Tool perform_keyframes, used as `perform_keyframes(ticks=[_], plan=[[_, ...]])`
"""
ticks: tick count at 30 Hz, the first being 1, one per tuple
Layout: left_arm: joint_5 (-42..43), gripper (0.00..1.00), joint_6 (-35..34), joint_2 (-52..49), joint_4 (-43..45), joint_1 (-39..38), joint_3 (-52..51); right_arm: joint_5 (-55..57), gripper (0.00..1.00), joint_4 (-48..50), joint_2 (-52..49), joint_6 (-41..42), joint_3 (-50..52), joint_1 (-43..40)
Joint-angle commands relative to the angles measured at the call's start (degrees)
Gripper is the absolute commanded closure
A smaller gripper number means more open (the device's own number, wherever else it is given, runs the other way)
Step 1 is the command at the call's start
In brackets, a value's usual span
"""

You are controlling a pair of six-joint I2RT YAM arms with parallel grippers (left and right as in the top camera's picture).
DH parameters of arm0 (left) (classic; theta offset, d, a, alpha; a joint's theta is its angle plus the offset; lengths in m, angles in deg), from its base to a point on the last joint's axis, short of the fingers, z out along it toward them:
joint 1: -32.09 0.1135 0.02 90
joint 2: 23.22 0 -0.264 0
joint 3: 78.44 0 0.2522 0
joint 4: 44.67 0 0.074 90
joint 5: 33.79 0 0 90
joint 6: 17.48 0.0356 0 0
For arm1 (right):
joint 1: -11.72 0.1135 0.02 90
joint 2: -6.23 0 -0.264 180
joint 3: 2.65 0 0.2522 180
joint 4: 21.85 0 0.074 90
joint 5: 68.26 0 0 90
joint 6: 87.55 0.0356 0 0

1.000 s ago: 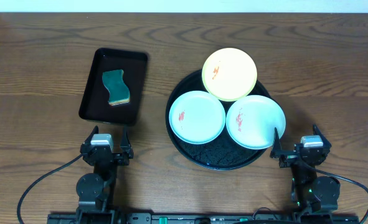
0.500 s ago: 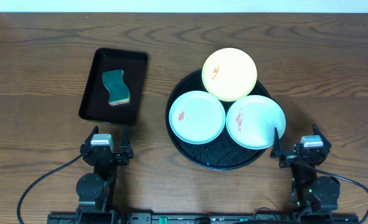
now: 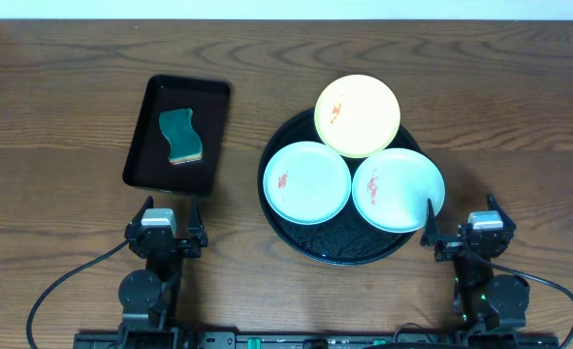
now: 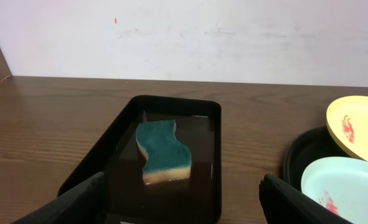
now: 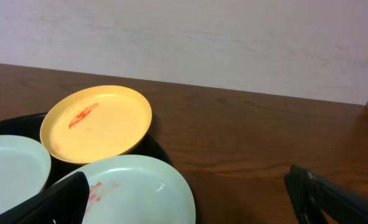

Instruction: Clean dirty plates on tray and stack at the side

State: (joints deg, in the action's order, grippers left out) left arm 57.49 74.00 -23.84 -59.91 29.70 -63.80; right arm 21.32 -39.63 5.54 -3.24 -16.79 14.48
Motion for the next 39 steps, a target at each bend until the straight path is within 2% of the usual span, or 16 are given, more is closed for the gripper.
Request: perform_keyframes(ticks=[1, 5, 14, 26, 32, 36, 39], plan=[[-2.3, 0.22, -0.2, 0.3, -2.7, 0.2, -0.7, 0.4, 0.01, -0.3, 0.2, -0.8, 0.1, -0.5], [-1.6, 0.22, -0.3, 0.3, -2.7, 0.2, -0.7, 0.4, 0.01, -0.3, 0.2, -0.8, 0.1, -0.5], [13.3, 0.22, -2.0, 0.3, -1.3, 0.2, -0.6, 0.3, 0.01, -0.3, 0.2, -0.8, 0.1, -0.5], [17.0, 0.22, -3.4, 0.3, -0.4, 0.2, -0.6, 0.4, 0.01, -0.3, 0.2, -0.8, 0.1, -0.5], [26.5, 0.22, -4.0, 0.3, 6.2, 0.2, -0.6, 0.3, 0.01, -0.3, 0.2, -0.8, 0.1, -0.5], [26.8, 0.22, -7.2, 0.3, 10.7, 0.2, -0.4, 0.4, 0.01, -0.3, 0.2, -0.8, 0.1, -0.5], [26.8, 0.22, -7.4, 0.3, 10.8, 0.2, -0.3, 0.4, 0.01, -0.3, 0.2, -0.8, 0.1, -0.5]])
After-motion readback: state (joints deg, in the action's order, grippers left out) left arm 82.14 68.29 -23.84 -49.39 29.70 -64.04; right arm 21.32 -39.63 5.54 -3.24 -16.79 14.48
